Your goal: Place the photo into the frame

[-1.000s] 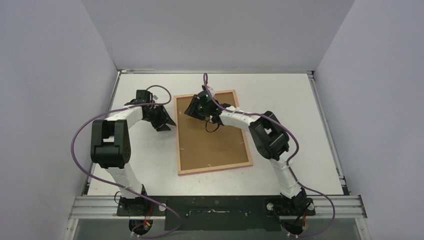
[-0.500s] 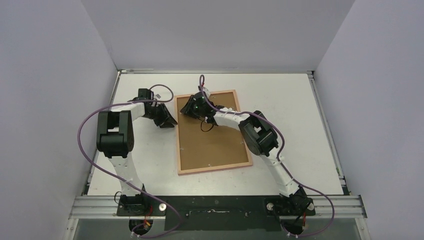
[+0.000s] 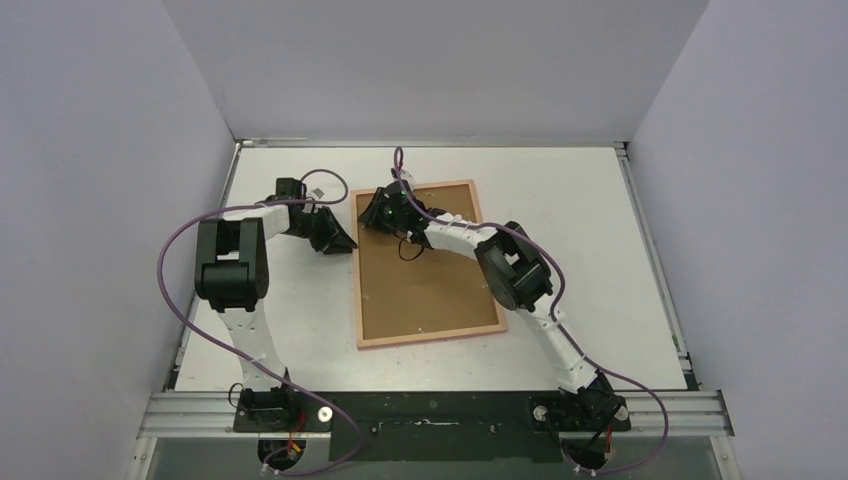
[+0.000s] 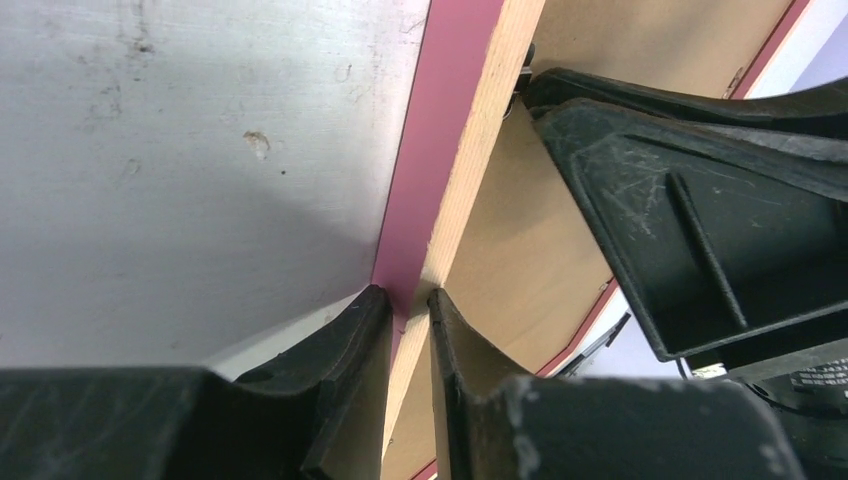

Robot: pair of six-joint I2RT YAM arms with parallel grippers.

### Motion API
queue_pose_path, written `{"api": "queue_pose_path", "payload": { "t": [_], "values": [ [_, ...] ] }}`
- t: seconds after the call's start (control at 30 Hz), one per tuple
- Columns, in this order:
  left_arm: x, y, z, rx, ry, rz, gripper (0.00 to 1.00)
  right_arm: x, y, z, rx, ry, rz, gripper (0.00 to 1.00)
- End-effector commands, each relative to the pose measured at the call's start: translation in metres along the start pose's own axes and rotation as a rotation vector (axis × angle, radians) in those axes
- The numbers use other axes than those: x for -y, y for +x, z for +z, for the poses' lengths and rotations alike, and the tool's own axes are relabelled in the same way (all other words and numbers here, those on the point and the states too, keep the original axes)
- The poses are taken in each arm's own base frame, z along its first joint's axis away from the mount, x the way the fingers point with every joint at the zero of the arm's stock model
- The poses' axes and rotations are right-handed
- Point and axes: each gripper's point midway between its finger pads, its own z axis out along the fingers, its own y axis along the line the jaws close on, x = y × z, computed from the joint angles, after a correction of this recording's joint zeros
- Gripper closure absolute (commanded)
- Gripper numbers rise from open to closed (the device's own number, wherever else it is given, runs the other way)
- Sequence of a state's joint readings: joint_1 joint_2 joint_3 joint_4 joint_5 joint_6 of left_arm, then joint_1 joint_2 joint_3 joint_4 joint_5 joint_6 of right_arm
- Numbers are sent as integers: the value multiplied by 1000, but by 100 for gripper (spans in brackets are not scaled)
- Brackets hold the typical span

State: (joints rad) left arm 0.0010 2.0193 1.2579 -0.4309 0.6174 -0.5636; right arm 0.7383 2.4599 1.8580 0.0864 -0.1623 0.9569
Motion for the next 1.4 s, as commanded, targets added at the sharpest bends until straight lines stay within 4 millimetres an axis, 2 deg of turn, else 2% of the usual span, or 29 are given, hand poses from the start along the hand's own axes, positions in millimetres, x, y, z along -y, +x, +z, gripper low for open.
{"api": "queue_pose_path", "payload": {
  "t": [0.0, 0.23, 0.37, 0.6, 0.8, 1.0, 1.37],
  "values": [
    [-13, 2, 18, -14, -35, 20, 83, -6, 0, 9, -29, -62, -62, 74],
    [-15, 8, 22, -28, -45, 19, 83, 0, 6, 10, -73, -91, -70, 74],
    [-16, 8, 22, -30, -56, 17, 84, -3, 9, 10, -125, -154, -82, 71],
    [-20, 10, 23, -37, -73, 6, 84, 18, 11, 14, -174, -128, -109, 70],
    [-22, 11, 23, -41, -80, 3, 84, 19, 27, 15, -244, -170, -118, 70],
    [-23, 12, 24, -49, -79, -2, 84, 20, 34, 14, -279, -199, -154, 70],
    [-25, 15, 26, -79, -87, 10, 84, 28, 55, 5, -411, -253, -318, 71]
  ]
}}
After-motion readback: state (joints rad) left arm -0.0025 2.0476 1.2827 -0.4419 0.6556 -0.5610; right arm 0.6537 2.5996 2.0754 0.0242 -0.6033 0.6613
